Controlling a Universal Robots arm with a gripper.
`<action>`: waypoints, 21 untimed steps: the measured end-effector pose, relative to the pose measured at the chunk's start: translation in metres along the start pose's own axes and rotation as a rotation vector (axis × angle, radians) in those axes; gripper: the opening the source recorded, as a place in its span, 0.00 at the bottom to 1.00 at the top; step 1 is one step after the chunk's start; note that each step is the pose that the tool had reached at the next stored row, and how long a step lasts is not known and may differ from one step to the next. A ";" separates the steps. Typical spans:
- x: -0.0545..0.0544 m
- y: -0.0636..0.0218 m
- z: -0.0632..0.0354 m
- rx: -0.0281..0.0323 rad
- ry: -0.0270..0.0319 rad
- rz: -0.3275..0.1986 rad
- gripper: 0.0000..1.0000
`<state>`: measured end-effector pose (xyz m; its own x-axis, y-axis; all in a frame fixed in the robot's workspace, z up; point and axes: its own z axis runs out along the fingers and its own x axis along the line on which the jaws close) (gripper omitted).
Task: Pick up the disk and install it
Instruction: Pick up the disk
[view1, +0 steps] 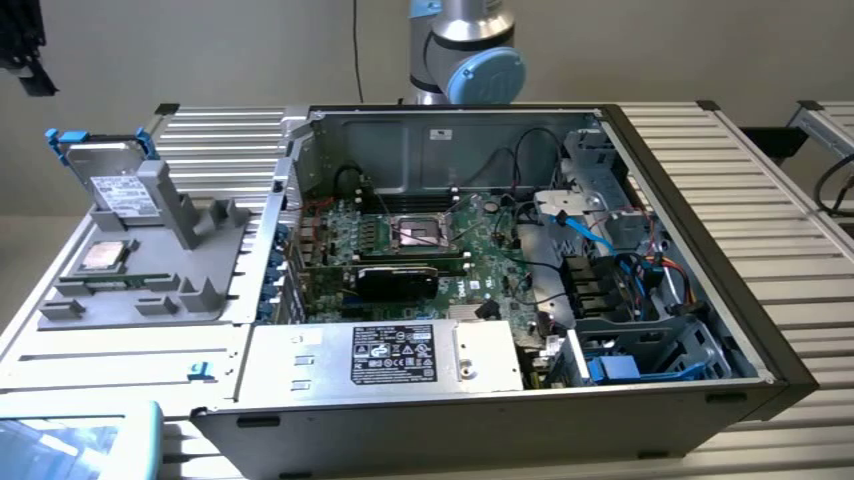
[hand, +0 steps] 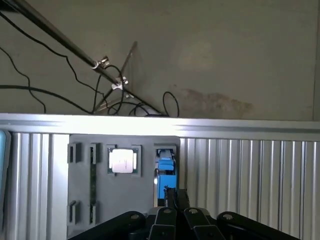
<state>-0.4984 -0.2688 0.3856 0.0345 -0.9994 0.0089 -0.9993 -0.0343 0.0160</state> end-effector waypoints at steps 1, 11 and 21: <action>0.000 0.0000 0.0000 0.0005 0.0001 -0.005 0.11; 0.000 0.0000 0.0000 0.0007 0.0002 -0.005 0.12; 0.000 0.0000 0.0000 0.0006 0.0002 -0.005 0.54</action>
<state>-0.4984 -0.2688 0.3856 0.0393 -0.9992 0.0090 -0.9991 -0.0392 0.0154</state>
